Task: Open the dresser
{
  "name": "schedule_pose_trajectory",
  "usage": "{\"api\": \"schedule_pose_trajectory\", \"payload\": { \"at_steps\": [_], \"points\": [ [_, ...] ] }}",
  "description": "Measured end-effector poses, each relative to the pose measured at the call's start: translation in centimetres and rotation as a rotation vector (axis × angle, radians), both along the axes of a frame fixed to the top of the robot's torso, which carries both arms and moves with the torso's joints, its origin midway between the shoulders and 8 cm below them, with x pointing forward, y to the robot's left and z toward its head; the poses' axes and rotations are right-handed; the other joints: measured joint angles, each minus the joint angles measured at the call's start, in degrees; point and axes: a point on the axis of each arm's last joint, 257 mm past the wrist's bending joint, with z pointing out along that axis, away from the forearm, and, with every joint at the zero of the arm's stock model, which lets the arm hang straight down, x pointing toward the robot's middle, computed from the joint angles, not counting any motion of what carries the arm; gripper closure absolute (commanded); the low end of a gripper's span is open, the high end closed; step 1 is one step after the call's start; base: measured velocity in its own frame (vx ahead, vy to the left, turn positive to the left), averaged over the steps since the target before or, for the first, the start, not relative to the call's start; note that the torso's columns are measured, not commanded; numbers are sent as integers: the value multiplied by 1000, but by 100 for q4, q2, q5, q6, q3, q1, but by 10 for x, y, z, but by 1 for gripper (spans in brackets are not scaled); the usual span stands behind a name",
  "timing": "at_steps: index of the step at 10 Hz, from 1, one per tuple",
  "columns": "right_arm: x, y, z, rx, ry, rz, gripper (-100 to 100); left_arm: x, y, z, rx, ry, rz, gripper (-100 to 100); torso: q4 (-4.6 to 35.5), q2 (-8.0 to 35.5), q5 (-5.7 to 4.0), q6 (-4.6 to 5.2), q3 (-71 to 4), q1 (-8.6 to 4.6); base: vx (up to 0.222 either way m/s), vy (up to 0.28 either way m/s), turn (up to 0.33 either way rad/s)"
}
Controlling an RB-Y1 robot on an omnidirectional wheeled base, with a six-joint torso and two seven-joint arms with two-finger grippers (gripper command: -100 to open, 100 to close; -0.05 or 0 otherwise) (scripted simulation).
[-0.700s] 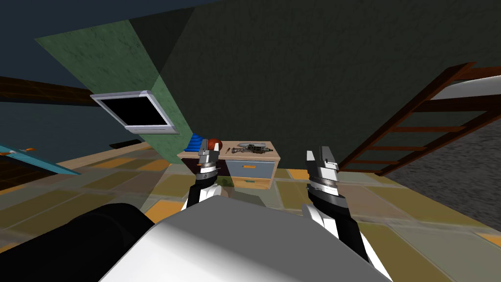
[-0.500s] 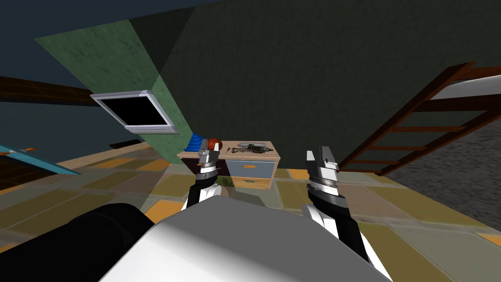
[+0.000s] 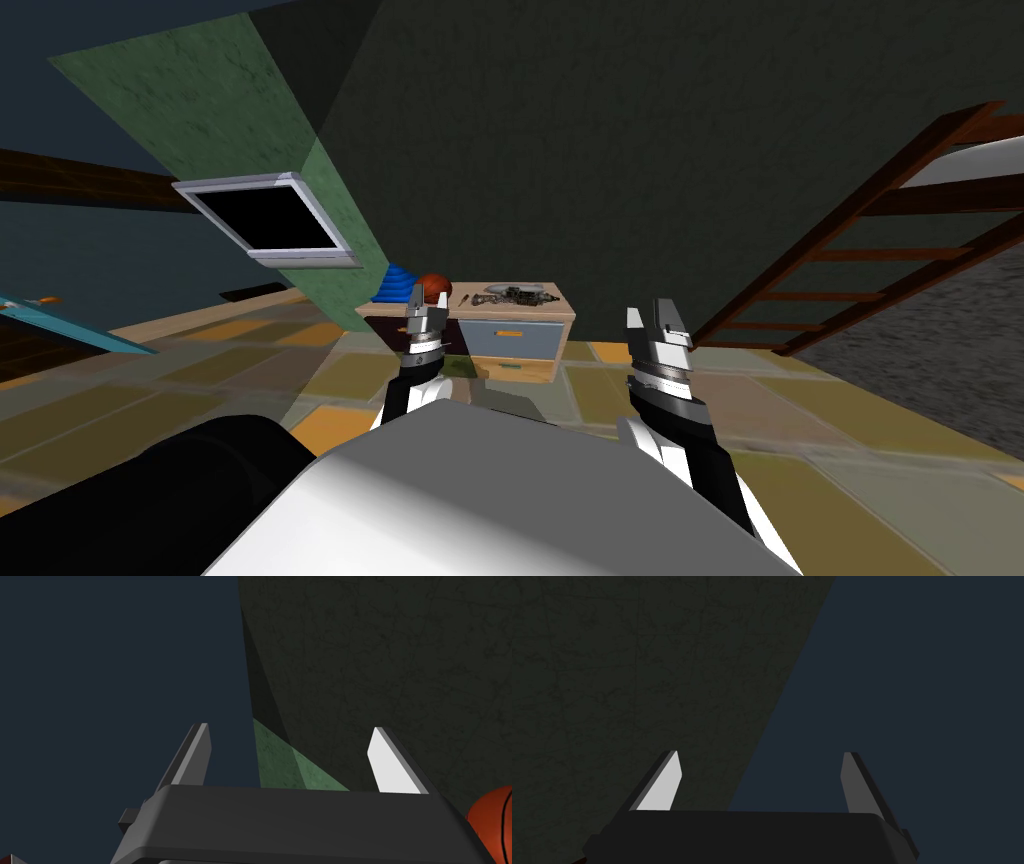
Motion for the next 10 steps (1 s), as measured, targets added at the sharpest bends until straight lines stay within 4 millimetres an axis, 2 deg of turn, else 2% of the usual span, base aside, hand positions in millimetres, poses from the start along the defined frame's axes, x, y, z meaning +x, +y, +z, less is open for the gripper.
{"api": "schedule_pose_trajectory", "payload": {
  "at_steps": [2,3,5,7,10],
  "points": [
    [0,0,0,0,0,0,0,0,0,0,0,0,0,0,846,846,0,0,-1692,0,0,0,0],
    [0,0,0,0,0,0,0,0,0,0,0,0,0,-100,1269,1269,0,0,-2538,0,10,-4,-2],
    [0,0,0,0,1,0,0,6,-5,-6,36,21,-22,-100,1513,1513,0,0,-3046,0,11,-9,-4],
    [0,0,0,0,1,0,0,14,-12,-18,73,52,-45,-100,1534,1531,0,0,-3077,-1,18,-16,-5],
    [0,0,0,0,1,0,0,30,-13,-42,111,112,-66,-100,1537,1534,0,0,-3077,1,27,-18,-7]
  ]
}}
